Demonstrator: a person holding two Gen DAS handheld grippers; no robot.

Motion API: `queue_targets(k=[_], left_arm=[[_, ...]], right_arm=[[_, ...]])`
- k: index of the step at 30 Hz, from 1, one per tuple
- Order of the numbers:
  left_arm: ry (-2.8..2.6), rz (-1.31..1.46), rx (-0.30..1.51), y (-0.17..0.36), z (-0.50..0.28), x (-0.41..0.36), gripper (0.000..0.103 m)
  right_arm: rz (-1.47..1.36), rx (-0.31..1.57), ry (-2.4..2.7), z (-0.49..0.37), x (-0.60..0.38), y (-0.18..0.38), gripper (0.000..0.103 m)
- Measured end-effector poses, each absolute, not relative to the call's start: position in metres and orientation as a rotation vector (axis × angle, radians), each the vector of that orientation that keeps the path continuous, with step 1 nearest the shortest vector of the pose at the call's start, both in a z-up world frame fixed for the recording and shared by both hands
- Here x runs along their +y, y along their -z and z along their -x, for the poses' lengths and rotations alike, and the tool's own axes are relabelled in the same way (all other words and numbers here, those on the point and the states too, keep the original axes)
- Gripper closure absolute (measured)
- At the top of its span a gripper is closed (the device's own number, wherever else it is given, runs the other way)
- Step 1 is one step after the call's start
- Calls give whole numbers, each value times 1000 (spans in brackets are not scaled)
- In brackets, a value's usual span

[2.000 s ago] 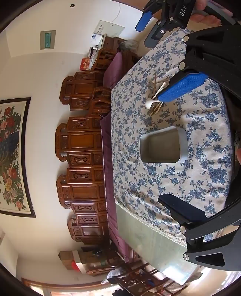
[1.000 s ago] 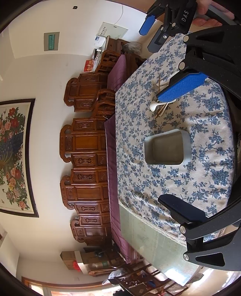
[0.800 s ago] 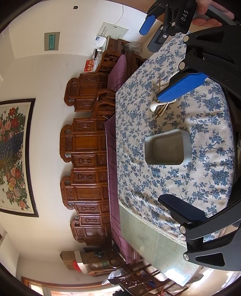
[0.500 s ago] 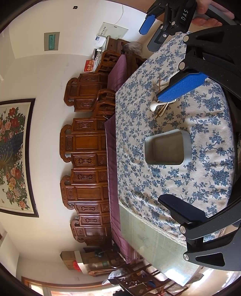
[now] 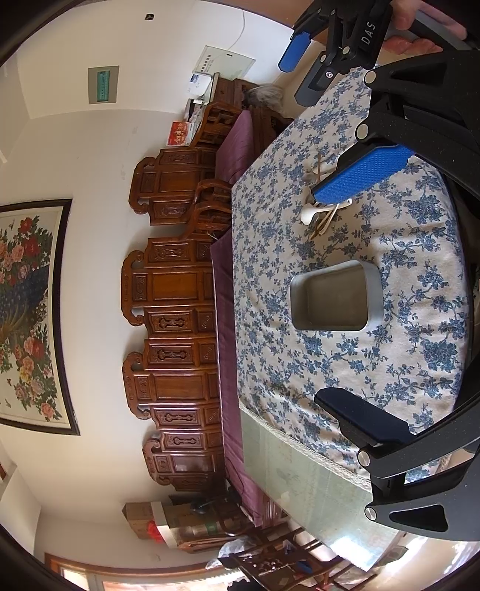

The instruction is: Organize utensils

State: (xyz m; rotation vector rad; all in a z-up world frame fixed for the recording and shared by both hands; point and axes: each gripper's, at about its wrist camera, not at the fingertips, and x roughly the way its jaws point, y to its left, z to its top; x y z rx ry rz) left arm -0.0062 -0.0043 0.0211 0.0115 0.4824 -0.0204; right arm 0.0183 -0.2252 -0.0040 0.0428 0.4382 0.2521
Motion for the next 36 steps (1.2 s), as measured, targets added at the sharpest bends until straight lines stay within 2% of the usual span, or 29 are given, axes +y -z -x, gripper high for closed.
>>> queue_targets(k=[28,36], left_arm=[[41,-19,475,-24,14,-12,6],[49,-22,516,-10,4,-12,6]], right_arm=[[-47,434,-252,-18,-227,4,2],[-49,446,-256,-22,-228,8,2]])
